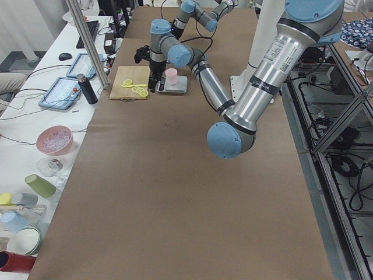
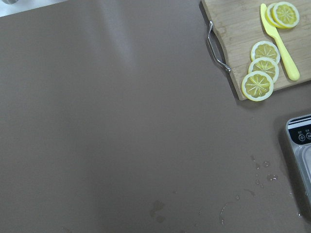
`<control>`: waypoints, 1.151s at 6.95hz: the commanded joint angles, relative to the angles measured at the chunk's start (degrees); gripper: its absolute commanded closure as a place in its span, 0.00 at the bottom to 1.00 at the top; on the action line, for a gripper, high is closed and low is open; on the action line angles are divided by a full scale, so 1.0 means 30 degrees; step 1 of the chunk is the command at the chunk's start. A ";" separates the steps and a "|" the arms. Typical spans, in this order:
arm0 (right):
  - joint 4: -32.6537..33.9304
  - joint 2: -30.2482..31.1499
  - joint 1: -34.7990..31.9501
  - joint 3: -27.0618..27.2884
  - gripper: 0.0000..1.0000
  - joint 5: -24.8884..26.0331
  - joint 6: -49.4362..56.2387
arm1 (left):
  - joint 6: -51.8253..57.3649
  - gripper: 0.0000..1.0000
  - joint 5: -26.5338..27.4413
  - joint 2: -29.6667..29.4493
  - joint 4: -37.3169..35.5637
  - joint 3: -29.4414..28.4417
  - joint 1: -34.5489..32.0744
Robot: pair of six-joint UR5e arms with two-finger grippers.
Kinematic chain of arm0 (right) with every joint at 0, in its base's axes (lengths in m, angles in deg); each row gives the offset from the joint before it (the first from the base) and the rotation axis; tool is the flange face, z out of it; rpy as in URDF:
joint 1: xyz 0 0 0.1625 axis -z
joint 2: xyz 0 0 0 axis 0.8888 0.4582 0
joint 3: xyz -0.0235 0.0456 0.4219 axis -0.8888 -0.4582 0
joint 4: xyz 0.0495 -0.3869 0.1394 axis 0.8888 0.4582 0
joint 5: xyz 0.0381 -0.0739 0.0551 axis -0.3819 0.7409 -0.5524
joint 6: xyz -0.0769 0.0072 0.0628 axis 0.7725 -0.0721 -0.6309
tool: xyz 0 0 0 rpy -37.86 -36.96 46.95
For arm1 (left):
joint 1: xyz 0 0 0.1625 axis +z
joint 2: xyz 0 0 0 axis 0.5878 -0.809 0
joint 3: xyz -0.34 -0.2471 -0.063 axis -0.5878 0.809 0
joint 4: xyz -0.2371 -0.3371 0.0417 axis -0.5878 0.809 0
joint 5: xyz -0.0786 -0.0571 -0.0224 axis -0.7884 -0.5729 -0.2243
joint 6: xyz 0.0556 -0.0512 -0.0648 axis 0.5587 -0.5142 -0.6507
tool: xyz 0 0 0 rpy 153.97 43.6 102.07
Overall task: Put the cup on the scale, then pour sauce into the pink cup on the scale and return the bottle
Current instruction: 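Lift the sauce bottle with the right gripper toward the pink cup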
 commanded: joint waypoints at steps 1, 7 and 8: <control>0.1969 -0.0646 -0.0020 0.0122 1.00 0.0488 0.0238 | 0.1750 0.03 -0.0317 0.1091 0.0091 0.0307 -0.1019; 0.5492 -0.2026 0.1148 0.0327 1.00 0.3008 0.0268 | 0.7764 0.03 -0.3386 0.5134 0.0355 0.0133 -0.5676; 0.6130 -0.2113 0.1500 0.0327 1.00 0.3505 0.0268 | 0.8179 0.03 -0.3483 0.5750 0.0558 -0.0013 -0.6178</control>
